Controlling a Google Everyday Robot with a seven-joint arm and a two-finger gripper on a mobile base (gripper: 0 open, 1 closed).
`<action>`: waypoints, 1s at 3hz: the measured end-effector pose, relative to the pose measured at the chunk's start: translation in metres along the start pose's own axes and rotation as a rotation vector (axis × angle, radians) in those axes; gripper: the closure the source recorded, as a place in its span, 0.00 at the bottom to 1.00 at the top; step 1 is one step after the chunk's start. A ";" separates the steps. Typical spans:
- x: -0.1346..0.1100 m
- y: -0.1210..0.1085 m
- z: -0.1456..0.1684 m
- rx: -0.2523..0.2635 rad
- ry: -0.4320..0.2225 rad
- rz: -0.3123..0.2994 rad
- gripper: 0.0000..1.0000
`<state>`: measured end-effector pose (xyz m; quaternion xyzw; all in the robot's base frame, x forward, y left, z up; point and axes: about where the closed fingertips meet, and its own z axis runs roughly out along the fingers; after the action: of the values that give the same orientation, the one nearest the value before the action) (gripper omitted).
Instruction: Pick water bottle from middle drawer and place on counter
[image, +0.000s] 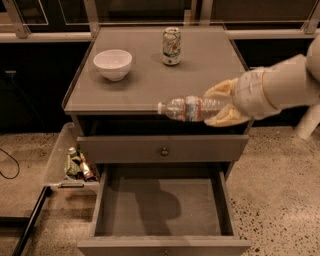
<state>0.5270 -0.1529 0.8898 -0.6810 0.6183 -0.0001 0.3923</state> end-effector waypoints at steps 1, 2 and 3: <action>-0.007 -0.053 -0.003 0.007 -0.015 -0.008 1.00; 0.001 -0.089 0.008 0.019 -0.068 -0.005 1.00; 0.000 -0.098 0.004 0.037 -0.073 -0.006 1.00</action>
Offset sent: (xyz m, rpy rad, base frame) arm 0.1250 -0.0129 0.0481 0.1233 -0.0403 0.0520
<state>0.6111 -0.1579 0.9392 -0.6749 0.6015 0.0121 0.4273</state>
